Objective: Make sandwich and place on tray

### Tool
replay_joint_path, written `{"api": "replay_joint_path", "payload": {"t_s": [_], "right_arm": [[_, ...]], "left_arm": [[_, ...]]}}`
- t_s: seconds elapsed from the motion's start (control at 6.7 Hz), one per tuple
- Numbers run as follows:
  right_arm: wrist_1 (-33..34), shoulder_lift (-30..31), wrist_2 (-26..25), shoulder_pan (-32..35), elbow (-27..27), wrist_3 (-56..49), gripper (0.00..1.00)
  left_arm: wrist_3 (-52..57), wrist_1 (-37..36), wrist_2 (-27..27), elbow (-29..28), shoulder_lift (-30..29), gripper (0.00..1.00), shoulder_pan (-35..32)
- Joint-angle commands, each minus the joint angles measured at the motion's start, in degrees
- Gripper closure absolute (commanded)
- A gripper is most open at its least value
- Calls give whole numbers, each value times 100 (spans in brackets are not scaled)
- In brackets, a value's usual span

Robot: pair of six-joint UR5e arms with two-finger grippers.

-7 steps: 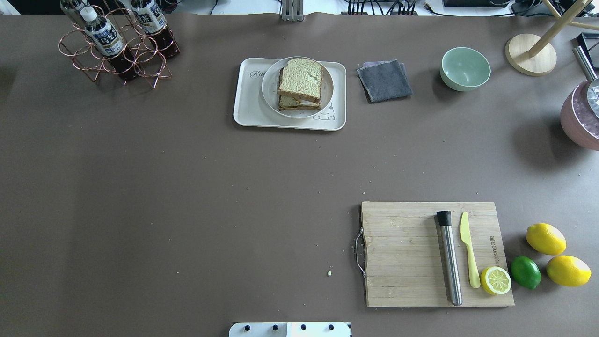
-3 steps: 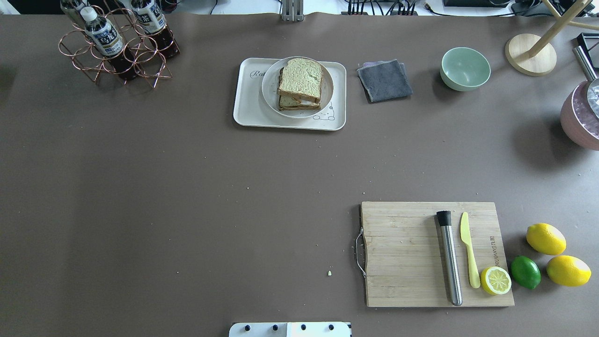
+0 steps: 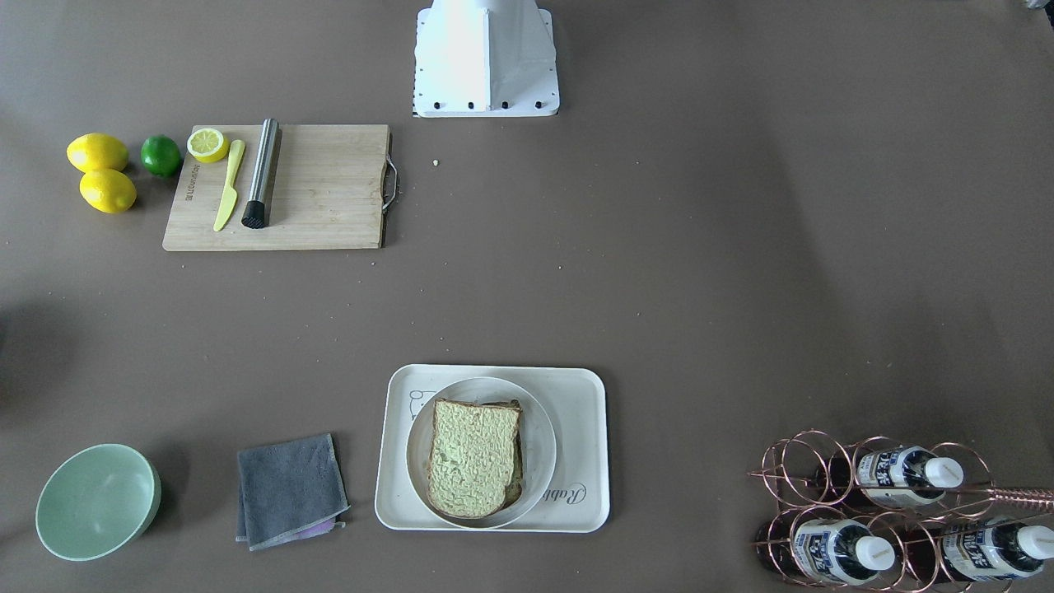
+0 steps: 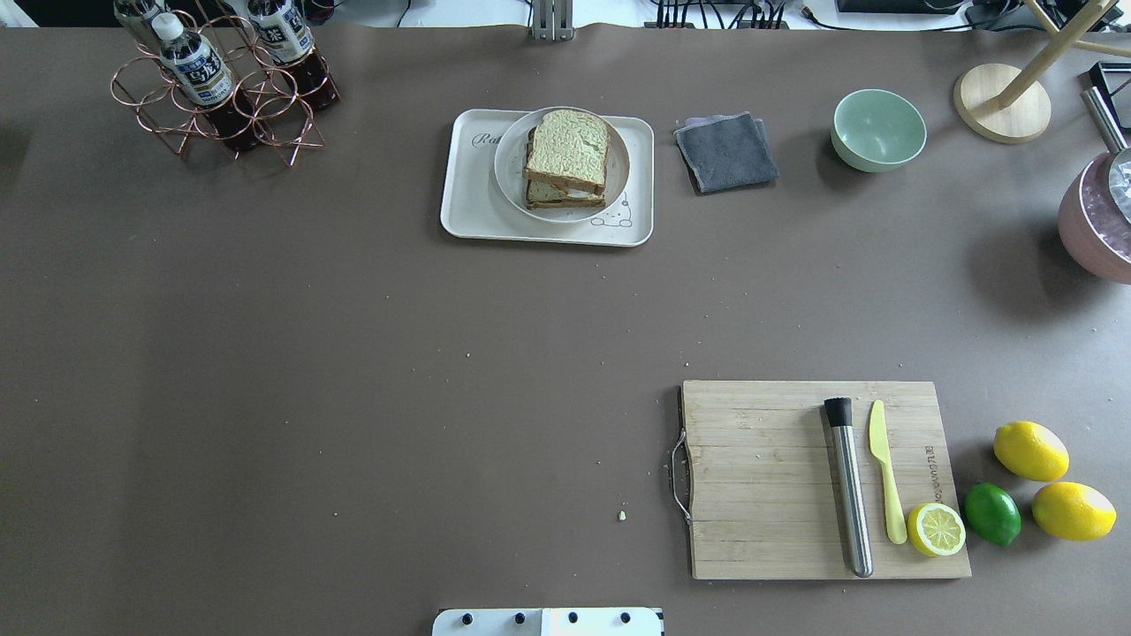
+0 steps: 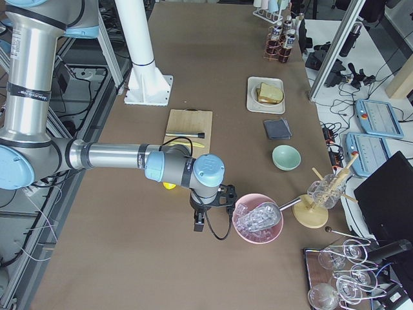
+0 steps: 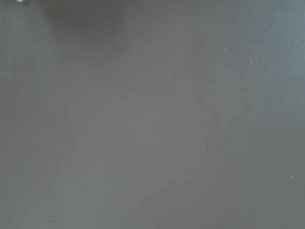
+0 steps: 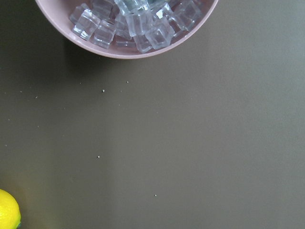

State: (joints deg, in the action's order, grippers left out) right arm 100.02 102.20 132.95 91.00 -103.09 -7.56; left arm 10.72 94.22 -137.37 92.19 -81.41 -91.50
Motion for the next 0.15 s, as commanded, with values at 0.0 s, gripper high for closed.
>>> {"api": "replay_joint_path", "payload": {"t_s": [0.0], "right_arm": [[0,-7,3,-12,0,0,0]], "left_arm": [[0,0,0,-8,-6,3,9]]}}
